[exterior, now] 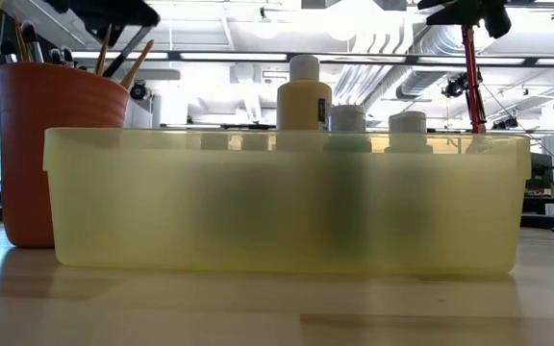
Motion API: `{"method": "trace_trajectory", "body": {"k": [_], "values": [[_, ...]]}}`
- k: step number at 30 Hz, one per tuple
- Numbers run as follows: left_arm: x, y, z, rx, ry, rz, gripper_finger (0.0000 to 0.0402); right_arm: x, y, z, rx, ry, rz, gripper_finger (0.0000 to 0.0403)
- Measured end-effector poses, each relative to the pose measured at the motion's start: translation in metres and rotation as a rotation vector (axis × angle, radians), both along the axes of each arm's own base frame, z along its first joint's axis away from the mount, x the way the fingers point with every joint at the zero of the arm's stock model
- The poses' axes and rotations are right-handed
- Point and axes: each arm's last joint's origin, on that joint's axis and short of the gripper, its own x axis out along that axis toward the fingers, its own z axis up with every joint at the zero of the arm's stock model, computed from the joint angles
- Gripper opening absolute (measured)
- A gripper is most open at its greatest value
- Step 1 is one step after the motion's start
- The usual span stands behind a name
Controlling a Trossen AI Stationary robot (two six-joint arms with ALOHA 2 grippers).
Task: Pick & Place Paint Supplies
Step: Put the silver paintbrush into the orange cup, then put the blue paint bottle into the yellow bin
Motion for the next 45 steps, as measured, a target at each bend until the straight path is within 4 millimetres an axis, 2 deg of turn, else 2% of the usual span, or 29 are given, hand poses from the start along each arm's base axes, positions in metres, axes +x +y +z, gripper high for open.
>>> {"method": "trace_trajectory", "body": {"k": [15,19,26,30,39,45], "values": [[-0.001,0.000,-0.004,-0.023,0.030,-0.021,0.0019,0.001,0.001,-0.001,0.006,0.016,0.047,0.0174],[-0.001,0.000,-0.004,-0.022,0.029,-0.018,0.0047,0.000,0.001,-0.003,0.006,0.035,0.051,0.0174],[-0.002,0.001,-0.002,-0.015,0.017,-0.001,0.0122,0.000,0.001,-0.003,0.006,0.034,0.052,0.0174],[-0.004,0.003,0.008,-0.022,-0.054,0.011,0.0143,0.000,0.001,-0.003,0.006,0.031,0.051,0.0174],[-0.021,0.015,0.050,-0.138,-0.349,0.064,0.0145,0.000,0.001,-0.003,0.006,0.031,0.052,0.0174],[-0.030,0.020,0.060,-0.182,-0.405,0.067,0.0145,0.000,0.001,-0.003,0.006,0.031,0.052,0.0174]]}}
